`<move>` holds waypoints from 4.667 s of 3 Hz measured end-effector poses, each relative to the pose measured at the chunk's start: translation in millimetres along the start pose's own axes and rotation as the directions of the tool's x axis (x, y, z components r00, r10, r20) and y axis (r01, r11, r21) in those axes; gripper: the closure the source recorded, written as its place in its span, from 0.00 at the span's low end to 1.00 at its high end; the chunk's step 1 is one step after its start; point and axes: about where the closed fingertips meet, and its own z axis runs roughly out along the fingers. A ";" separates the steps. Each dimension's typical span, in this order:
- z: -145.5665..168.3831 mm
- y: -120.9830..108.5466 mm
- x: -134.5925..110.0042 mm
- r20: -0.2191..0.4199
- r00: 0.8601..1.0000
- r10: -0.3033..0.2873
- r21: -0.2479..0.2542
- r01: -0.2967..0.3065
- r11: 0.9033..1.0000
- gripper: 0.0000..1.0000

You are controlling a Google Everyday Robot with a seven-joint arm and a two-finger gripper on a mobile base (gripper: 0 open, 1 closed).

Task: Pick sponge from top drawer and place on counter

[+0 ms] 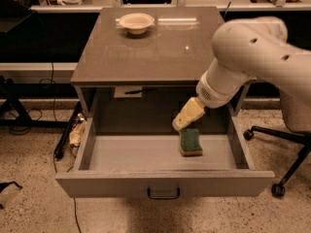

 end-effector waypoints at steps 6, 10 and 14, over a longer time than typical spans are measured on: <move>170.5 -18.2 -14.2 -0.034 0.901 0.432 -0.015 -0.433 0.901 0.00; 195.3 -9.7 -7.0 -0.076 0.894 0.442 -0.040 -0.446 0.894 0.94; 85.2 -0.4 15.7 0.121 0.919 0.376 -0.216 -0.345 0.913 1.00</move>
Offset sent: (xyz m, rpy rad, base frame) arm 0.0403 0.0155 -0.1181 0.1107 0.1002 -0.2917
